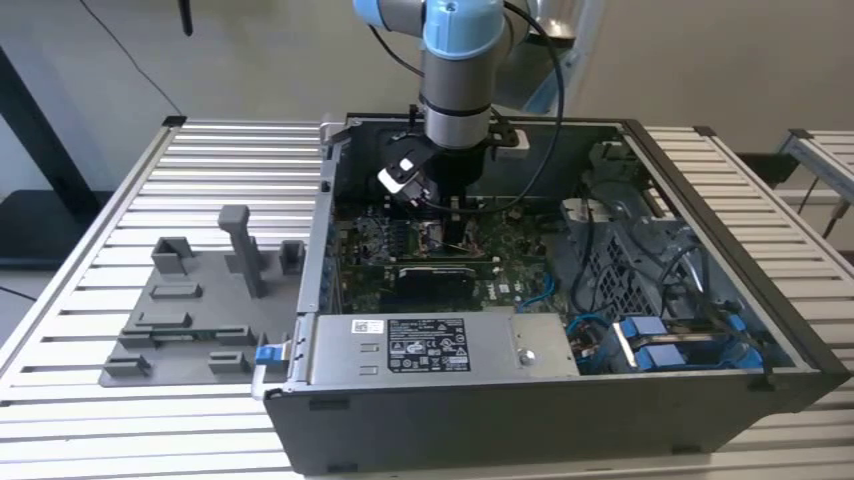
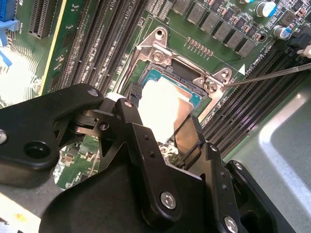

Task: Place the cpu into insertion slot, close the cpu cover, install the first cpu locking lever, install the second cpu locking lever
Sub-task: 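Place the cpu into insertion slot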

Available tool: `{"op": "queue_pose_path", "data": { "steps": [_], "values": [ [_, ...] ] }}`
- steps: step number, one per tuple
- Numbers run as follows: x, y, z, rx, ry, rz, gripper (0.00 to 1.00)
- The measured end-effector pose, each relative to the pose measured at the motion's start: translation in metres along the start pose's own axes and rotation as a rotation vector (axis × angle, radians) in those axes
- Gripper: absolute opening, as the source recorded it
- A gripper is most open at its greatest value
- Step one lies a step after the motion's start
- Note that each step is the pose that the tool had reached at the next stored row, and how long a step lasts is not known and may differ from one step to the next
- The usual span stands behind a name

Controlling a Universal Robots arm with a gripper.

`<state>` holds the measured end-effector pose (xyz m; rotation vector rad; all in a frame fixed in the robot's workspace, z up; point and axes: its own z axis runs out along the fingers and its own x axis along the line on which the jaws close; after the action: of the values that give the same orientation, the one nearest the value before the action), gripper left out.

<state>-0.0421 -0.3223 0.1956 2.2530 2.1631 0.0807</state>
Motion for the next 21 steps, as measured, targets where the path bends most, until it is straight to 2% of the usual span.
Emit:
{"op": "queue_pose_path", "data": {
  "steps": [21],
  "values": [
    [0.0013,-0.0010,0.0000,0.0005,0.0008,-0.021,0.54]
  ]
}}
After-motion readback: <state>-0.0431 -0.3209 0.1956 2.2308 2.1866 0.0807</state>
